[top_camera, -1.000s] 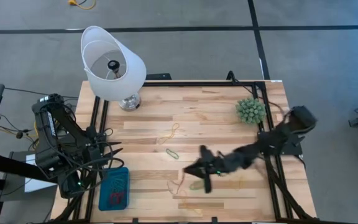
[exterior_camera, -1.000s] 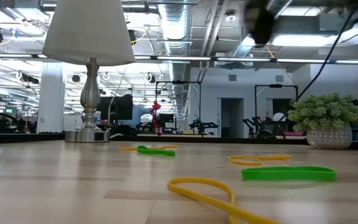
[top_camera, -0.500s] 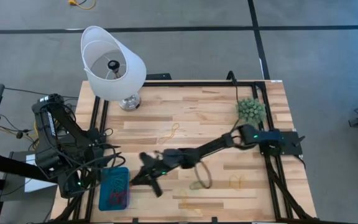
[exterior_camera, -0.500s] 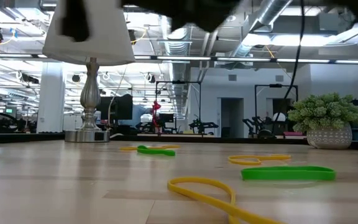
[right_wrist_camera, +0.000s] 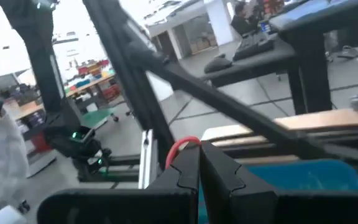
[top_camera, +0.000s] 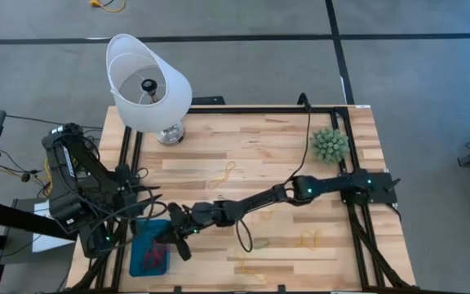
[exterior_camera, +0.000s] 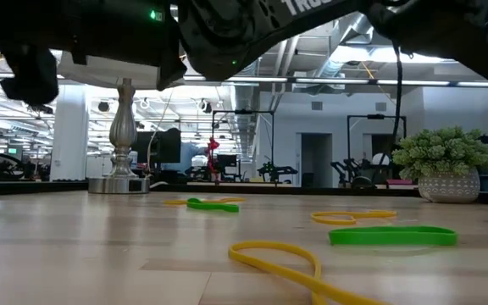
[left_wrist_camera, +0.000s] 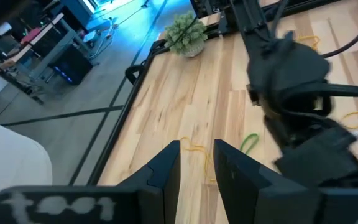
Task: Pick and place items into bin
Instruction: Put the red rubber band into the blue bin, then put the yellow rubber band into the blue bin
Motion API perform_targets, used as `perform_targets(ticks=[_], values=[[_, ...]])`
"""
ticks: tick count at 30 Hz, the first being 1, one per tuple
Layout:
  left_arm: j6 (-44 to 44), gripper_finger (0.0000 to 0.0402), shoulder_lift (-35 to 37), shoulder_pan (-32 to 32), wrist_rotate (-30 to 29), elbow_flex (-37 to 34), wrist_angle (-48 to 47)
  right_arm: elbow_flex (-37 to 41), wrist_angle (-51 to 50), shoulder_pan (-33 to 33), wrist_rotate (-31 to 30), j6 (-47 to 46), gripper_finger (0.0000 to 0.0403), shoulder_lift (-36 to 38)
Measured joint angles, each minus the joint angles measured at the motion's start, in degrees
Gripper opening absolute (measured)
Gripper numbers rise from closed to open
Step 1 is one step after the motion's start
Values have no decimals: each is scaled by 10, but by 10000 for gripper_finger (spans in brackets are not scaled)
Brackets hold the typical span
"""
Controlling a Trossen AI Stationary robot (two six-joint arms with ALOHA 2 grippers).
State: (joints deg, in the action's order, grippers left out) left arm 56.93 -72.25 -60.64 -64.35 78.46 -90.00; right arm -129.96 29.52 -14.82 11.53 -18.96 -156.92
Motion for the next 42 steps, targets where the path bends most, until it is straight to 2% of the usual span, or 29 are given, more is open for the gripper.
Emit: perform_targets(ticks=[5, 8, 14, 20, 24, 27, 36, 42], values=[[0, 87, 0, 0, 0, 0, 0, -2, 22, 0, 8, 30, 0, 0], [0, 87, 0, 0, 0, 0, 0, -2, 87, -2, 27, 38, 0, 0], [0, 87, 0, 0, -1, 0, 0, -32, 124, -1, 16, 43, 0, 0], [0, 87, 0, 0, -1, 0, 0, -44, 33, 0, 10, 44, 0, 1], [5, 87, 0, 0, -1, 0, 0, -44, -21, -1, -24, 65, 5, 1], [6, 87, 0, 0, -1, 0, 0, -43, -32, 0, -25, 67, 30, 1], [6, 87, 0, 0, 0, 0, 0, -43, -55, -2, -22, 55, 146, 1], [7, 87, 0, 0, 11, 0, 0, -43, -58, -3, 57, 53, 194, 1]])
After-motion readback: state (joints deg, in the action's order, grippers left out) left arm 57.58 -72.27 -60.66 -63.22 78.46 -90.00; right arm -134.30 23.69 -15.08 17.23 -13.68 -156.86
